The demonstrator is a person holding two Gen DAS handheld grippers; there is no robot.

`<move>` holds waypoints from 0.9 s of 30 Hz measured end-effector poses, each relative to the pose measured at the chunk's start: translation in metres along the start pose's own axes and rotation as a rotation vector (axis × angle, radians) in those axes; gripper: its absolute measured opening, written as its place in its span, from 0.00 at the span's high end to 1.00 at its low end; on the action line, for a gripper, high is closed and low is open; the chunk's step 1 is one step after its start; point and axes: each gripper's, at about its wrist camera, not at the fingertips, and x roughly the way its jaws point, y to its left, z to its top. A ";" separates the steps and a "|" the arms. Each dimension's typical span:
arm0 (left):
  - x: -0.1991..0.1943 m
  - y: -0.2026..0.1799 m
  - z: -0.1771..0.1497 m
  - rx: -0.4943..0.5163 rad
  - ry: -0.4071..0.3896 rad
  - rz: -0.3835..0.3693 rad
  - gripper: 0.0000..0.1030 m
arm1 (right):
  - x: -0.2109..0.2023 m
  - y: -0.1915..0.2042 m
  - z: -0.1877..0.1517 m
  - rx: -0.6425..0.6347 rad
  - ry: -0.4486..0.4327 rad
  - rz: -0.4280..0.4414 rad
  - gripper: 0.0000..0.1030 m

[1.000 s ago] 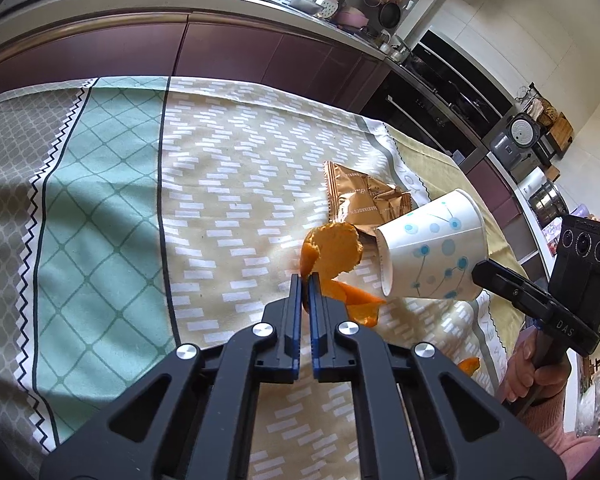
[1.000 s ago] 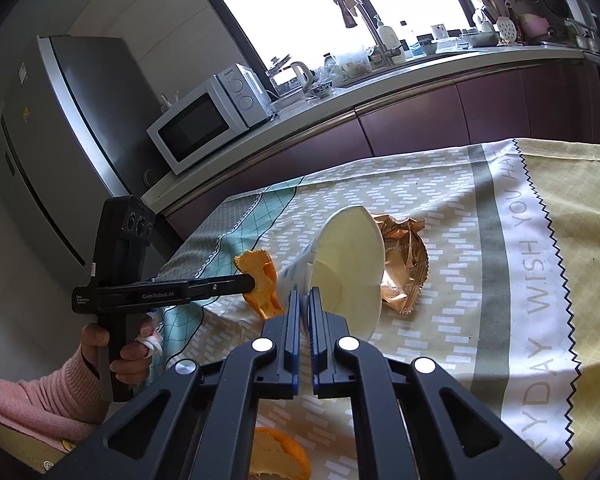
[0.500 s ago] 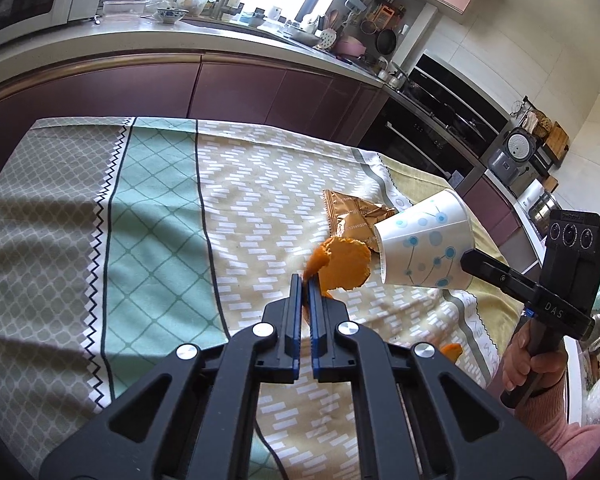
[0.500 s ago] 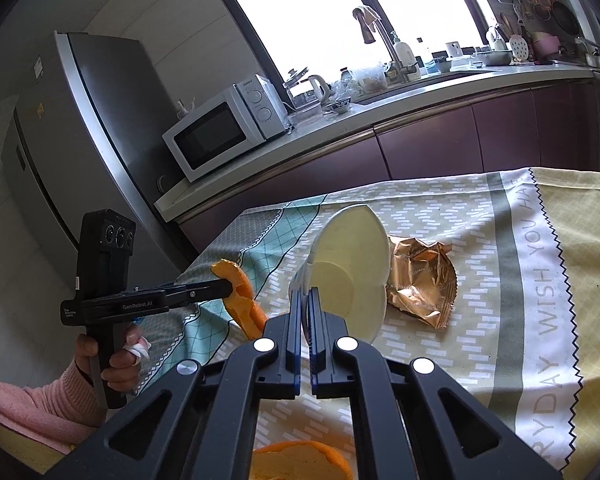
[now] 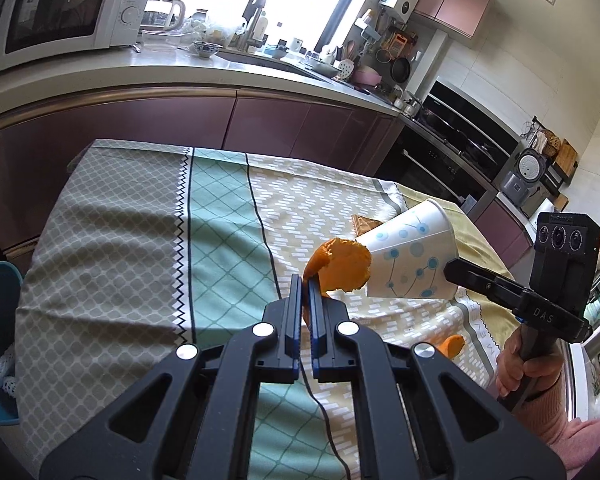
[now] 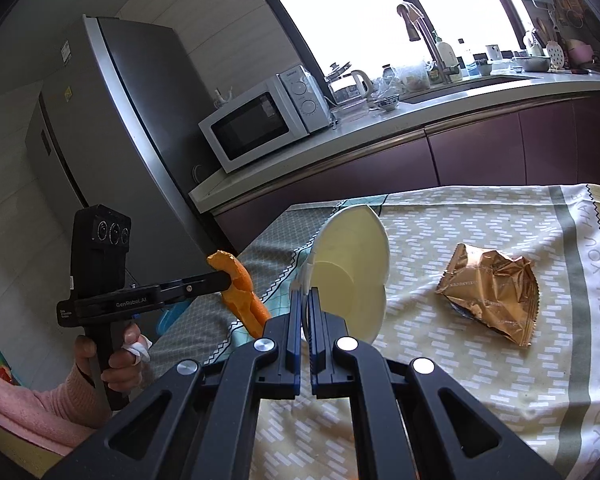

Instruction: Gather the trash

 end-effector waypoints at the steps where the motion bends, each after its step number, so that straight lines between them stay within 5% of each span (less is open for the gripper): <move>1: -0.006 0.004 -0.001 -0.003 -0.007 0.007 0.96 | 0.004 0.003 0.000 -0.002 0.003 0.010 0.98; 27: -0.140 0.095 -0.023 -0.152 -0.157 0.178 0.96 | 0.101 0.105 0.004 -0.075 0.124 0.232 0.98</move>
